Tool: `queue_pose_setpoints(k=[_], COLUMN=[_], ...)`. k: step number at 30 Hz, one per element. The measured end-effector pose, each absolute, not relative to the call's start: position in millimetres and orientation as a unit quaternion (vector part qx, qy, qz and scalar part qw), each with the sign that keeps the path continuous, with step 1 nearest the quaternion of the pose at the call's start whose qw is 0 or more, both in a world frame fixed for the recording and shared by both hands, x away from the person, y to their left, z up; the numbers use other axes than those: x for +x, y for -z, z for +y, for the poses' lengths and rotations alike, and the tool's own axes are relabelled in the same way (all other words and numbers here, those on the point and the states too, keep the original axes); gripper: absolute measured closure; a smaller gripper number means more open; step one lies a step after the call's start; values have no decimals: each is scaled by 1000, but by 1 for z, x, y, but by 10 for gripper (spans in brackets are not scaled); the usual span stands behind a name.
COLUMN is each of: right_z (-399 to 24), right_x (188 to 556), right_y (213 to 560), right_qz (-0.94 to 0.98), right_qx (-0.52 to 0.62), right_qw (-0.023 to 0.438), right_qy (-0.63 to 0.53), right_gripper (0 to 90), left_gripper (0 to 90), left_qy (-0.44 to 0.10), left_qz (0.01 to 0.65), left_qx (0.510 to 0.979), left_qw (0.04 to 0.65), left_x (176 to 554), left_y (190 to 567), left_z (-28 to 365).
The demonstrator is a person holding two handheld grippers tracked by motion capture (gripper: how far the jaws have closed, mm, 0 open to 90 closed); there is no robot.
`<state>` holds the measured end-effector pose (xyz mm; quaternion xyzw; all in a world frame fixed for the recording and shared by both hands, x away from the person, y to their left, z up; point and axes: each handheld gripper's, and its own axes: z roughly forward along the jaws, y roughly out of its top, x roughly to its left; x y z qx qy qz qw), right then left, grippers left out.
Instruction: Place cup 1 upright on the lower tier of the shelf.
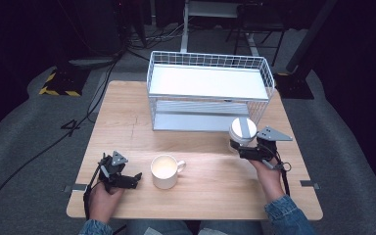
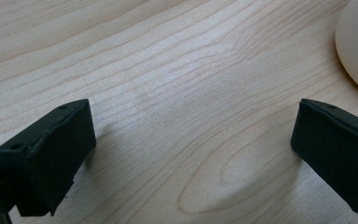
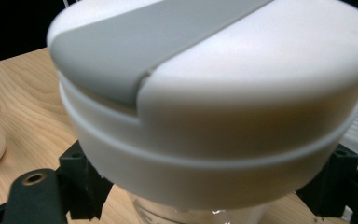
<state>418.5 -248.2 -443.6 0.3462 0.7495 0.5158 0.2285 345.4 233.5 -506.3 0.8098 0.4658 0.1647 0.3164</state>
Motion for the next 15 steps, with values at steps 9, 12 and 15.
queue_pose_setpoints(k=[9, 12, 15], right_z=[-230, -223, -217], right_x=[446, 454, 461], right_y=[438, 437, 437], right_qz=[753, 755, 759], right_qx=[343, 341, 337], right_qw=[217, 215, 214], right_qy=[-518, -517, -513], right_gripper=[190, 190, 191], left_gripper=[3, 3, 3], left_qy=[-165, -165, -165], left_qz=[468, 468, 468], left_qx=[808, 809, 808], left_qw=[316, 316, 316], left_x=[345, 345, 345], left_y=[506, 506, 506], left_z=[233, 233, 233])
